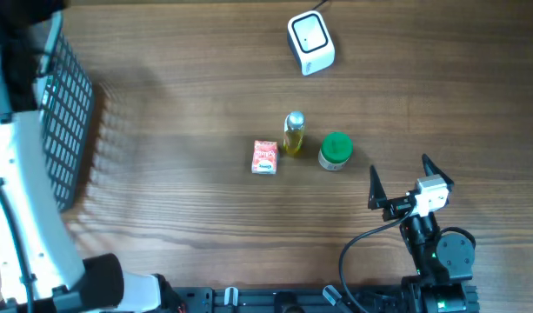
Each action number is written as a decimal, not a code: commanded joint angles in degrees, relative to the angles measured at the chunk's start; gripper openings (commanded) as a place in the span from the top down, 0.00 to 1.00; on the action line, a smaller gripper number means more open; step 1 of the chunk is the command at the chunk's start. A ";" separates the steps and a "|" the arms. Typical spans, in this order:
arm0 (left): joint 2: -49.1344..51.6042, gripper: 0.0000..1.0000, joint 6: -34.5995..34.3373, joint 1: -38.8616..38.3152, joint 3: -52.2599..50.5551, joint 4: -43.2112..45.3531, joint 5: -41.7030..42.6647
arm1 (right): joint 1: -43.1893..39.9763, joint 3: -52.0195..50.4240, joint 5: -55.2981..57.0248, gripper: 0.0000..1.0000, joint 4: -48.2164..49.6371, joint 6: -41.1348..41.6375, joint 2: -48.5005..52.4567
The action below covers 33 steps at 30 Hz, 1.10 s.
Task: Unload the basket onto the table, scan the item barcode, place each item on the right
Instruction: 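Release the tissue pack and move the left gripper to the basket, then grasp the green 3M glove packet in the basket with the left gripper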
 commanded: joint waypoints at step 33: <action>37.94 0.00 36.48 28.30 -0.46 -12.24 21.55 | -0.28 -0.04 -0.72 0.00 0.37 -0.35 0.11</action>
